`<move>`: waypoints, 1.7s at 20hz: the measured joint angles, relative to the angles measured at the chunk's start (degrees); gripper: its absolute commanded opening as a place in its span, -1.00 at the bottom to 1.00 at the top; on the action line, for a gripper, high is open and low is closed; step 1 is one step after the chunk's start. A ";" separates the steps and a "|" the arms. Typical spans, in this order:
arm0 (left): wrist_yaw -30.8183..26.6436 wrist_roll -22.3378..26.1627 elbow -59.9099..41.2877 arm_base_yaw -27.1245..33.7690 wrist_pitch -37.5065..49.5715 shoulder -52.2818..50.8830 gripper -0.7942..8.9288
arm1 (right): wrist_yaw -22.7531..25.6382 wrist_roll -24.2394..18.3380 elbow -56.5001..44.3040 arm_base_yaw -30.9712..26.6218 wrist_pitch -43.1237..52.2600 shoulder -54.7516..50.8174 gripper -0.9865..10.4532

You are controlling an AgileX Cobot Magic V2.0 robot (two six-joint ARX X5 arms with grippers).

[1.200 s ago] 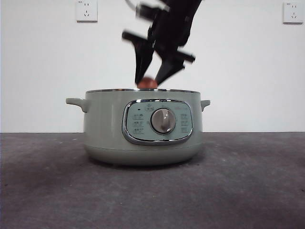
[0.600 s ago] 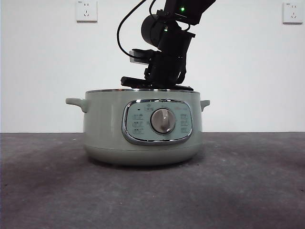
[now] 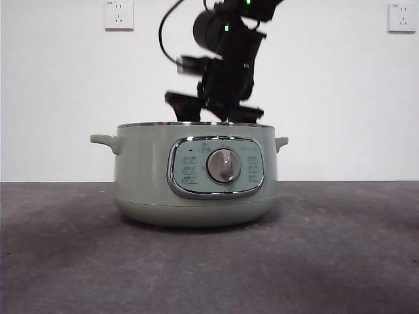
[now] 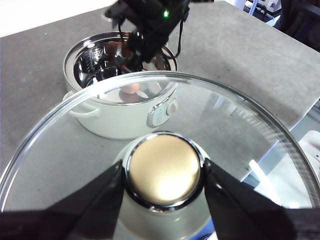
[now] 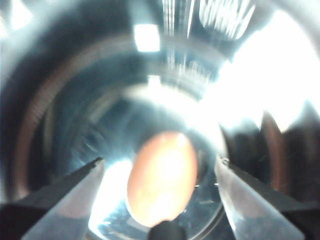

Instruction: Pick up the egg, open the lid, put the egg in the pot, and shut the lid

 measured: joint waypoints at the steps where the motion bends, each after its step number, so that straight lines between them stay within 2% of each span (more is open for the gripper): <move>1: 0.02 0.00 0.00 0.00 0.00 0.02 -0.85 | -0.50 0.00 3.06 0.00 -2.16 -0.02 -0.16; 5: 0.00 0.00 0.00 0.00 0.46 0.96 -0.85 | -1.05 -0.07 12.79 0.00 -13.46 -2.99 -0.17; 9: 0.04 0.02 0.00 0.00 2.80 3.10 -0.85 | -1.05 -1.40 13.38 0.00 -15.39 -12.37 -0.17; 13: 0.04 0.02 0.00 0.00 5.70 6.38 -0.85 | -1.03 -3.69 13.57 0.00 -22.58 -18.56 -0.17; 20: -0.07 0.09 0.00 -2.64 12.55 13.81 -0.85 | -1.18 -4.79 12.68 0.00 -28.39 -29.31 -0.17; 23: -0.07 0.11 0.00 -4.85 17.44 17.66 -0.85 | -2.40 -4.96 6.82 0.00 -28.39 -36.48 -0.17; 26: -0.37 0.11 0.00 -7.21 23.12 22.01 -0.85 | -2.45 -4.92 -3.61 0.00 -27.91 -45.09 -0.17; 30: -5.33 0.09 0.00 -11.21 29.14 28.63 -0.85 | -2.45 -3.34 -20.76 0.00 -21.24 -59.21 -0.17; 34: -8.96 0.09 0.00 -15.32 37.86 37.13 -0.85 | -2.43 0.11 -36.46 0.00 -20.20 -70.99 -0.17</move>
